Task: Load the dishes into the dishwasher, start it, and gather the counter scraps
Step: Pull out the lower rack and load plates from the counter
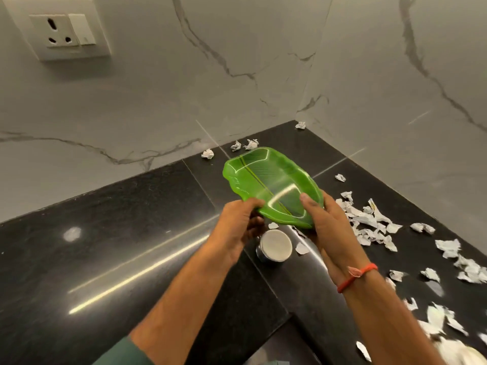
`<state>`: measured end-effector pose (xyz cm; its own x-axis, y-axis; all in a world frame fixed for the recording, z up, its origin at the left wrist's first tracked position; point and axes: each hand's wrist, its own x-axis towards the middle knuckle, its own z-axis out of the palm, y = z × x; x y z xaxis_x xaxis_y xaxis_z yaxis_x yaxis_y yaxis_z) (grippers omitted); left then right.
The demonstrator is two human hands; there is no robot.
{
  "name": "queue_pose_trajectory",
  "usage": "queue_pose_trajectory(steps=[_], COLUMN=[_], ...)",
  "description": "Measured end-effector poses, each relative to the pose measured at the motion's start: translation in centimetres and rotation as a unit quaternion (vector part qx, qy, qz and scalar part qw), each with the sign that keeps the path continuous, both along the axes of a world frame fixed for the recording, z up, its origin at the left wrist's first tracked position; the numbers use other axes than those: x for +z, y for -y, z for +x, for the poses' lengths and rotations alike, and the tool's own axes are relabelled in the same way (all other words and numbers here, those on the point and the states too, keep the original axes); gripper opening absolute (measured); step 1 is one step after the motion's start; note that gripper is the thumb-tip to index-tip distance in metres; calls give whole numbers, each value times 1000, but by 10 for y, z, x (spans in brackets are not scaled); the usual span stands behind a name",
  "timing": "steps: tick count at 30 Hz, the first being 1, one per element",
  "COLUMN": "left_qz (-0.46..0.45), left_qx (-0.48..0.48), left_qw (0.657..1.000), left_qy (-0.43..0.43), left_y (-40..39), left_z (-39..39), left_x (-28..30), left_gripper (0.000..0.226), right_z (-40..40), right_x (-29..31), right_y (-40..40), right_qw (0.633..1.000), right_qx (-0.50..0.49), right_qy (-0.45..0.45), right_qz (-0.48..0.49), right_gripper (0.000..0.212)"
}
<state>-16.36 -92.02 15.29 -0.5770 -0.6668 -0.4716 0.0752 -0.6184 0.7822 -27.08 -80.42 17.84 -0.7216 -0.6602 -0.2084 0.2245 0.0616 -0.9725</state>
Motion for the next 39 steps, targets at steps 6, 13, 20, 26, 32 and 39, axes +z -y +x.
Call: queue_pose_trajectory(steps=[6,13,20,26,32,39], left_qz=[-24,-37,-25,-54,-95,-120], left_qx=[-107,-165,-267,-370,-477,-631], left_qw=[994,986,963,927,873,766], left_qy=[6,7,-6,10,22,4], left_y=[-57,-127,-211,-285,-354,-422], left_z=[-25,-57,-84,-95,-102,-101], left_x=[5,13,25,29,30,34], left_gripper=[6,23,21,16,15,22], right_z=[-10,-12,5,34,59,90], right_x=[-6,-7,-11,-2,8,6], right_y=[-61,-154,-251,-326,-393,-446], right_qw=[991,971,935,903,860,781], right_qx=[-125,-230,-345,-414,-498,-619], right_qy=[9,34,35,33,28,20], right_qz=[-36,-54,-70,-107,-112,-74], right_gripper=[30,30,29,26,24,21])
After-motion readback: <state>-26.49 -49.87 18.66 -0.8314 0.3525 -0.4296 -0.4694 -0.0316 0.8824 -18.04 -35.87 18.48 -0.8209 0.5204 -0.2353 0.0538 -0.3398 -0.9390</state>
